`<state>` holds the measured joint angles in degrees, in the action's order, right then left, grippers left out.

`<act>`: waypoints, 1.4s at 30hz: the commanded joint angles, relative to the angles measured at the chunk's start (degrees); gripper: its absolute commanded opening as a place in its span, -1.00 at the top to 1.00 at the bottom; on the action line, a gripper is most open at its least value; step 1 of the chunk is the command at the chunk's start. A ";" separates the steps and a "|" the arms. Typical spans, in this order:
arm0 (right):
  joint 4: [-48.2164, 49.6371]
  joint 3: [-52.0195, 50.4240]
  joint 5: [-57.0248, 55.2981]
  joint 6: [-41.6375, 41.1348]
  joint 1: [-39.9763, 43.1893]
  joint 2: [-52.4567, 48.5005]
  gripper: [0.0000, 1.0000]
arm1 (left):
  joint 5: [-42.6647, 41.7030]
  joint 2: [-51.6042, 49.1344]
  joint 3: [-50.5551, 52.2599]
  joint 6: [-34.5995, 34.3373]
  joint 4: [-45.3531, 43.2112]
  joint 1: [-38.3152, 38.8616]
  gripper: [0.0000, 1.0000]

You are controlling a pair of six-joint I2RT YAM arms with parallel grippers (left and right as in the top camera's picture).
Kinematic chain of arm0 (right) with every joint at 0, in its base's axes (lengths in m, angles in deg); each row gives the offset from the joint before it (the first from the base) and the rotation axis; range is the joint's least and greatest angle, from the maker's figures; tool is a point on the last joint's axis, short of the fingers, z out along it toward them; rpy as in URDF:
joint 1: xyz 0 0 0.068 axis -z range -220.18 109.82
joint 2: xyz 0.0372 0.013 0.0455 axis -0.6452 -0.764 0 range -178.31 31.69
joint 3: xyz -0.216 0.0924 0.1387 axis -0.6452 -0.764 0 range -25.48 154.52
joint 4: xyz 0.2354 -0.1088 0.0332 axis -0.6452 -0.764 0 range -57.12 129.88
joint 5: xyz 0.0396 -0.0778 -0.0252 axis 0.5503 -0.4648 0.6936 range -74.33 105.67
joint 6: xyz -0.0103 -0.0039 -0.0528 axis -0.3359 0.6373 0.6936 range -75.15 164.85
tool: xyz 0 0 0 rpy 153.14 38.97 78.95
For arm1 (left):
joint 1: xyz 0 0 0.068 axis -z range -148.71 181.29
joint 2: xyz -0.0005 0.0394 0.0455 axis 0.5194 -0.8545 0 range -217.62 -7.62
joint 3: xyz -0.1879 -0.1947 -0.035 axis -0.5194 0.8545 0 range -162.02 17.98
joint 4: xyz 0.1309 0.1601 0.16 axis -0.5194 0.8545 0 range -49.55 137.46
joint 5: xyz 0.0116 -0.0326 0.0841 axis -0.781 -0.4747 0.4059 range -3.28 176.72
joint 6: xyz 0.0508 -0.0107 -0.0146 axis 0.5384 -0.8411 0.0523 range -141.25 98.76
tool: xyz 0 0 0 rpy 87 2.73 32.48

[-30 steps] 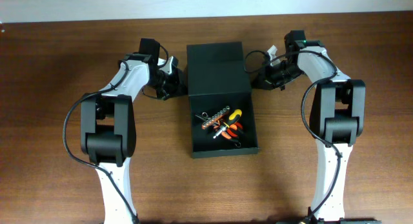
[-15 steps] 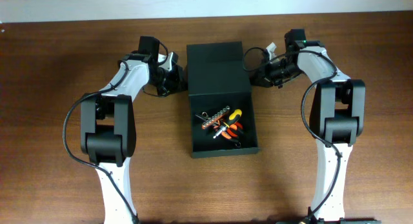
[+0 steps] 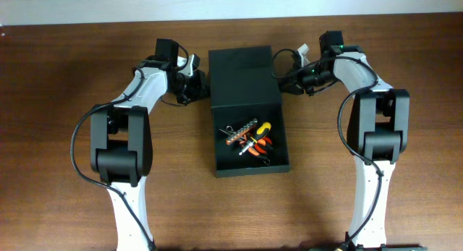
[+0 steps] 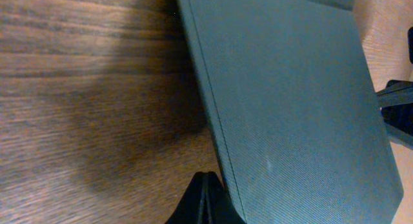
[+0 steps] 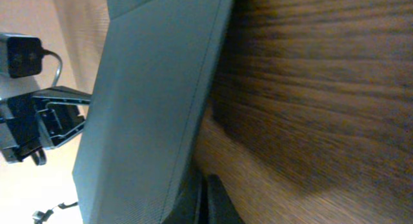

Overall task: Pack container
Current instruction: 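Push the lid down over the tools with both grippers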

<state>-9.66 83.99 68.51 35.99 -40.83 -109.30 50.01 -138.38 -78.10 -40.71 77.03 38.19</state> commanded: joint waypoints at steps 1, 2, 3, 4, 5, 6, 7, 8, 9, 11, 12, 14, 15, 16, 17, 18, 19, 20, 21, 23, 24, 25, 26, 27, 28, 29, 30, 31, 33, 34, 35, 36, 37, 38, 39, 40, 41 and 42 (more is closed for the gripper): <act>0.57 -0.17 4.00 0.17 -0.09 -0.85 0.92 | -1.29 -0.83 0.42 0.66 -0.87 -0.28 0.96; 0.57 -0.17 4.00 0.17 -0.09 -0.85 0.92 | -1.55 -0.83 0.42 0.63 -1.14 -0.28 0.96; 0.57 -0.17 4.02 0.17 -0.09 -0.85 0.92 | -1.77 -0.83 0.42 0.37 -1.49 -0.28 0.97; 0.61 -0.17 4.02 0.17 -0.09 -0.85 0.93 | -2.14 -0.83 0.42 -0.28 -1.97 -0.28 0.96; 0.81 -0.17 4.22 0.20 -0.09 -0.85 0.92 | -2.60 -0.83 0.42 -0.48 -2.45 -0.28 0.96; 1.05 -0.17 4.63 0.17 -0.04 -0.85 0.92 | -3.32 -0.83 0.42 -0.50 -3.21 -0.28 0.96; 1.60 -0.17 5.51 0.17 -0.02 -0.85 0.92 | -4.31 -0.83 0.42 -0.63 -4.07 -0.28 0.96; 2.19 -0.17 6.38 -0.02 0.02 -0.85 0.92 | -5.03 -0.83 0.42 -0.68 -4.79 -0.28 0.96; 3.06 -0.17 7.10 -0.83 0.15 -0.85 0.93 | -5.95 -0.83 0.42 -0.70 -5.64 -0.28 0.96; 4.33 -0.11 7.48 -2.89 0.37 -0.85 0.92 | -6.91 -0.83 0.42 -1.16 -6.67 -0.28 0.97; 4.92 -0.02 8.00 -3.61 0.48 -0.85 0.92 | -7.13 -0.83 0.42 -1.75 -7.04 -0.31 0.96; 5.66 0.11 9.16 -4.11 0.74 -0.85 0.92 | -8.24 -0.83 0.42 -1.75 -7.50 -0.28 0.96; 5.70 0.24 9.77 -4.11 0.85 -0.85 0.92 | -9.29 -0.83 0.42 -1.75 -7.72 -0.28 0.97; 5.68 0.35 10.01 -4.11 1.03 -0.85 0.93 | -10.51 -0.83 0.42 -1.73 -7.98 -0.28 0.96; 5.68 0.39 10.25 -4.13 1.07 -0.83 0.92 | -11.58 -0.83 0.42 -1.70 -8.31 -0.28 0.97; 5.66 0.48 10.54 -4.13 1.16 -0.83 0.92 | -12.87 -0.83 0.42 -1.73 -8.76 -0.28 0.97; 5.66 0.59 11.10 -4.13 1.31 -0.83 0.92 | -13.79 -0.83 0.42 -1.73 -9.16 -0.28 0.96; 5.66 0.74 11.87 -4.63 1.44 -0.83 0.92 | -14.69 -0.83 0.42 -1.73 -9.49 -0.28 0.97; 5.68 0.79 11.96 -5.22 1.53 -0.83 0.93 | -15.47 -0.81 0.42 -1.73 -9.64 -0.31 0.96; 5.60 1.33 13.29 -5.64 1.86 -0.81 0.92 | -17.07 -0.83 0.42 -1.73 -10.10 -0.31 0.97; 5.44 1.95 14.53 -5.73 2.19 -0.81 0.93 | -18.05 -0.83 0.42 -1.70 -10.49 -0.31 0.96; 5.22 2.60 14.67 -6.73 2.36 -0.81 0.92 | -18.78 -0.81 0.42 -1.68 -10.75 -0.31 0.97; 5.18 3.08 14.71 -7.56 2.60 -0.81 0.92 | -19.65 -0.81 0.42 -1.68 -11.10 -0.35 0.96; 5.16 3.65 14.73 -8.50 2.80 -0.79 0.92 | -20.72 -0.81 0.42 -1.70 -11.43 -0.39 0.97; 4.90 4.33 15.02 -9.22 2.99 -0.70 0.92 | -21.92 -0.81 0.42 -1.70 -11.76 -0.55 0.96; 4.70 4.87 15.43 -9.49 3.13 -0.70 0.92 | -23.08 -0.81 0.39 -1.70 -11.98 -0.70 0.97; 4.07 5.62 16.26 -9.55 3.32 -0.52 0.93 | -24.04 -0.81 0.39 -1.70 -12.15 -0.83 0.97; 3.32 6.19 16.44 -9.68 3.39 -0.48 0.92 | -24.98 -0.81 0.39 -1.73 -12.15 -1.07 0.96; 0.98 7.54 16.44 -9.62 3.41 -0.20 0.92 | -26.14 -0.81 0.37 -1.73 -12.11 -1.46 0.96; -0.02 8.04 16.46 -9.62 3.41 -0.02 0.93 | -26.86 -0.81 0.35 -1.75 -12.13 -1.62 0.97; -1.05 8.48 16.46 -9.40 3.41 0.15 0.92 | -27.74 -0.79 0.35 -1.73 -12.11 -1.70 0.96; -2.12 8.85 16.44 -9.16 3.34 0.28 0.93 | -28.55 -0.79 0.35 -1.75 -12.11 -1.84 0.96; -3.21 9.16 16.39 -8.85 3.34 0.50 0.92 | -29.31 -0.74 0.35 -1.75 -12.11 -1.90 0.97; -4.15 9.38 16.44 -8.07 3.34 0.68 0.93 | -29.83 -0.74 0.35 -1.73 -12.11 -1.92 0.97; -5.09 9.60 16.39 -7.52 3.34 0.81 0.92 | -30.18 -0.70 0.35 -1.73 -12.11 -1.92 0.97; -6.25 9.90 16.39 -6.80 3.34 0.90 0.92 | -30.21 -0.66 0.35 -1.73 -12.11 -1.92 0.96; -7.34 10.19 16.39 -6.25 3.37 1.03 0.93 | -30.18 -0.46 0.35 -1.73 -12.07 -1.92 0.96; -8.33 10.49 16.39 -5.49 3.37 1.05 0.93 | -30.18 -0.31 0.35 -1.70 -12.07 -1.92 0.96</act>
<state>-16.24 92.38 82.87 27.62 -37.48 -109.96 24.13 -138.40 -77.90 -42.09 65.05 36.13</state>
